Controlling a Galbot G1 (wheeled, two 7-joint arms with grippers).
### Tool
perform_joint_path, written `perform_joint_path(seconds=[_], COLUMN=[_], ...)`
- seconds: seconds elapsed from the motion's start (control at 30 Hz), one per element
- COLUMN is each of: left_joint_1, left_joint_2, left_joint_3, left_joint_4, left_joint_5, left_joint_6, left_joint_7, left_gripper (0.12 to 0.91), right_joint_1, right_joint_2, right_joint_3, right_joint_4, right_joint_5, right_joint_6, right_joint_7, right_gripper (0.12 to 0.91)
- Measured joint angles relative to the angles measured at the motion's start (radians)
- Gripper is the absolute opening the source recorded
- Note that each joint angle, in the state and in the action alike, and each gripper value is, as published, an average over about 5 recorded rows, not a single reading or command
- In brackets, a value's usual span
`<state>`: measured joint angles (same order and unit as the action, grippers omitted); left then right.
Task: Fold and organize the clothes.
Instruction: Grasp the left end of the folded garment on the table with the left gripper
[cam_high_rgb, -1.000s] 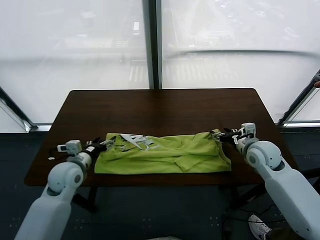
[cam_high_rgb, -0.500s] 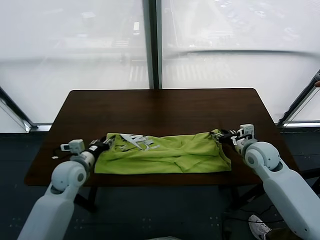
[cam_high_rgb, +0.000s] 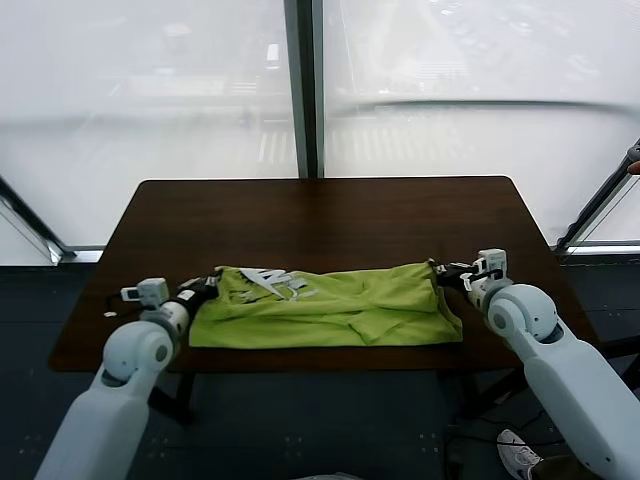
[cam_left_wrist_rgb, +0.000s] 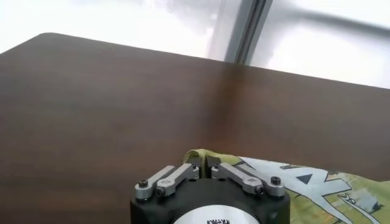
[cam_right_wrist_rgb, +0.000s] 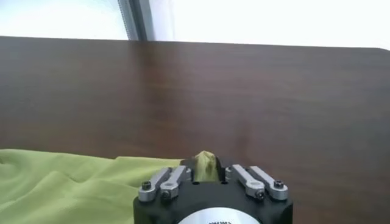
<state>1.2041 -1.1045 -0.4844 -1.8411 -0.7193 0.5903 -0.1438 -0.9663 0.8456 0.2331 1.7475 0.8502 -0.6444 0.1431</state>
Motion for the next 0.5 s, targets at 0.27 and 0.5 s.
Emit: perform_joint_path(seconds=[0.27,0.5], left_joint_1=[0.001,0.010], left_joint_2=[-0.003,-0.005], left_joint_3=[-0.006,-0.026], left_joint_4=[0.009,0.005], left_joint_5=[0.007,0.007], left_joint_6=[-0.007,-0.010], left_joint_7=[0.008,0.008], left_gripper=[0.194,0.175], right_joint_1=[-0.004,-0.009], right_joint_2=[0.011,0.022], right_joint_3=[0.010,0.021], right_joint_4=[-0.009,-0.016], right_joint_5=[-0.006,-0.008], right_joint_6=[0.017,0.024], right_joint_7=[0.002,0.007], right_gripper=[0.139,0.139])
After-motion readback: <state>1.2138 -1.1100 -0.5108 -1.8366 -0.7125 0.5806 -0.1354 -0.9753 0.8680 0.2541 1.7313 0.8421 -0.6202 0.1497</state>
